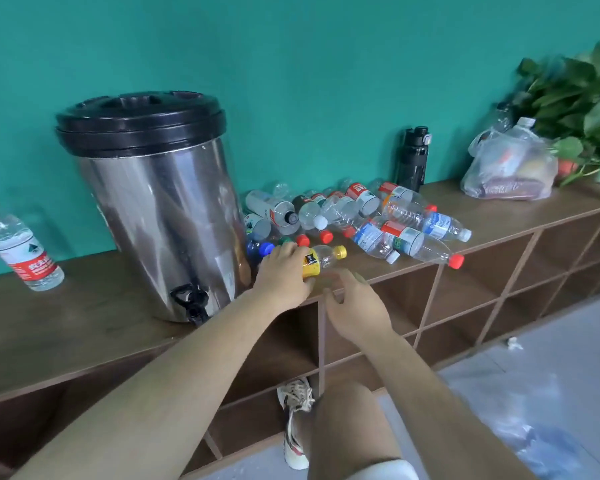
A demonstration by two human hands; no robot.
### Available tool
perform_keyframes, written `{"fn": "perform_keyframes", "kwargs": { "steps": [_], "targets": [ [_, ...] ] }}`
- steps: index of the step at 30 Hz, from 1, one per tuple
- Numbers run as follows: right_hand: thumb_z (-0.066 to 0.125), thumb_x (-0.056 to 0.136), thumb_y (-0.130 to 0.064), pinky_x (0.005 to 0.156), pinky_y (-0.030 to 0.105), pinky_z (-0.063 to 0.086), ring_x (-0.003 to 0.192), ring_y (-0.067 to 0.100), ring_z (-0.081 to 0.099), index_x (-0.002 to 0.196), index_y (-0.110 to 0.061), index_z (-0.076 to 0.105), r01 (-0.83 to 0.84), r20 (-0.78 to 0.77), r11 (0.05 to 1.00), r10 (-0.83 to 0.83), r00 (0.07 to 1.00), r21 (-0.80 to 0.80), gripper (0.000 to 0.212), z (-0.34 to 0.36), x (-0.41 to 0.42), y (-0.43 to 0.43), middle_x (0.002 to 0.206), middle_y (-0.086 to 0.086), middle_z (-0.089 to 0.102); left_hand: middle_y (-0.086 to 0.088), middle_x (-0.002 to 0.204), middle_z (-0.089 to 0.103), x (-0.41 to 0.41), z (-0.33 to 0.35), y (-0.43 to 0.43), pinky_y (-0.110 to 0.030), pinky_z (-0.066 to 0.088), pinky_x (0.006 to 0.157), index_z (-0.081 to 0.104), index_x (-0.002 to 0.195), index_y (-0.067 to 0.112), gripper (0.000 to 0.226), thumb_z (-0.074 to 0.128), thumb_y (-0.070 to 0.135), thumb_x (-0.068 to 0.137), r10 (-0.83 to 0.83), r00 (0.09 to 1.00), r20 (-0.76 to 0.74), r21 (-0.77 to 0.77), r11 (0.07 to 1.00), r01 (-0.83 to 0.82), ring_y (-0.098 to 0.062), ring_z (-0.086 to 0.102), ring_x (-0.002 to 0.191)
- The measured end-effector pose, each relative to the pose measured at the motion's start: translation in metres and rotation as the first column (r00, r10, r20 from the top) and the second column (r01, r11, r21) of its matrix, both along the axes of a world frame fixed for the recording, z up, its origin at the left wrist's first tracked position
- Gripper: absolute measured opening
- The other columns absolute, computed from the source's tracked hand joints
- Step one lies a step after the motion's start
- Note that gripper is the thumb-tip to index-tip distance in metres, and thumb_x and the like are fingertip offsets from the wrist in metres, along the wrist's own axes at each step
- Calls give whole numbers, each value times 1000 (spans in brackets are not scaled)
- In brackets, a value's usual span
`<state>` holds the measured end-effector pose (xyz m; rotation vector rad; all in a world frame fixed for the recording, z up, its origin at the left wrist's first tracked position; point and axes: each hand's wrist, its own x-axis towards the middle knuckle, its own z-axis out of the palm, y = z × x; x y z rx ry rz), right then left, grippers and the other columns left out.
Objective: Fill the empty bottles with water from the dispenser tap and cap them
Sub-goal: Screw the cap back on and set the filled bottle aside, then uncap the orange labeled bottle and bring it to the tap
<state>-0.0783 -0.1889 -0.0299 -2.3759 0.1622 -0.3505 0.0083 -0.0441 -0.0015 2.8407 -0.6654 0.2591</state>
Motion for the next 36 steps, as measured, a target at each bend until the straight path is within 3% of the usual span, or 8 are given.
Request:
{"fn": "perform_keyframes", "kwargs": {
  "steps": [4, 8, 12, 20, 24, 27, 31, 36],
  "targets": [
    [54, 102, -31, 83, 35, 54, 98, 22, 67, 140, -29, 55, 29, -27, 999, -29, 999, 21, 38, -10, 21, -14, 129, -2, 59, -11, 154, 41, 47, -19, -20, -48, 29, 117, 26, 158, 19, 84, 67, 50, 92, 29, 997, -66, 155, 988, -18, -34, 36, 143],
    [54, 103, -31, 83, 34, 51, 102, 24, 66, 143, -27, 54, 36, -25, 999, -35, 999, 33, 41, -21, 36, -22, 129, 0, 61, -10, 142, 49, 61, -36, -25, -46, 37, 108, 38, 149, 18, 77, 74, 45, 86, 52, 997, -51, 182, 982, -42, -35, 49, 130],
    [48, 107, -40, 83, 36, 48, 108, 31, 66, 142, -19, 51, 123, -51, 991, -121, 991, 44, 40, -21, 39, -26, 127, 6, 65, -3, 130, 48, 45, -38, -20, -44, 49, 89, 53, 135, 21, 62, 75, 32, 78, -53, 998, -33, 67, 996, 55, -35, 62, 104],
    [23, 106, -65, 87, 43, 42, 111, 38, 63, 134, -9, 55, 313, -147, 950, -311, 939, -13, 70, 35, -1, -37, 121, 17, 67, 7, 121, 46, -37, -9, 15, -39, 49, 75, 52, 131, 25, 67, 81, 37, 72, -213, 974, 75, -160, 962, 223, -24, 62, 94],
    [25, 105, -64, 83, 37, 40, 93, 30, 55, 94, -13, 71, 167, -201, 984, -175, 964, -56, 69, 71, -31, -13, 94, 8, 62, 6, 125, 51, -98, 7, 52, -37, 51, 75, 47, 140, 26, 74, 76, 42, 75, -174, 974, 146, -167, 966, 198, -25, 64, 92],
    [38, 104, -51, 63, 34, 37, 73, 28, 53, 59, -11, 49, 84, -107, 996, -86, 991, -26, 62, 91, -50, 22, 65, 6, 52, 8, 112, 63, -148, 14, 78, -37, 55, 72, 46, 137, 29, 71, 72, 54, 76, -14, 976, 216, -206, 977, 60, -22, 66, 92],
    [48, 103, -43, 50, 34, 24, 54, 21, 35, 54, -11, 33, -149, 19, 975, 154, 988, -167, 60, 117, -74, 78, 53, 6, 33, 14, 106, 70, -201, 13, 103, -33, 53, 81, 51, 125, 32, 63, 80, 58, 75, 132, 991, -17, -451, 884, -126, -13, 67, 96],
    [50, 105, -47, 57, 37, 30, 54, 12, 36, 60, -13, 41, -482, 33, 854, 497, 867, -197, 57, 139, -88, 113, 57, -1, 37, 13, 94, 75, -224, 21, 152, -19, 50, 79, 68, 107, 29, 38, 91, 24, 76, -185, 927, -326, -766, 627, -144, -3, 70, 88]
  ]
}}
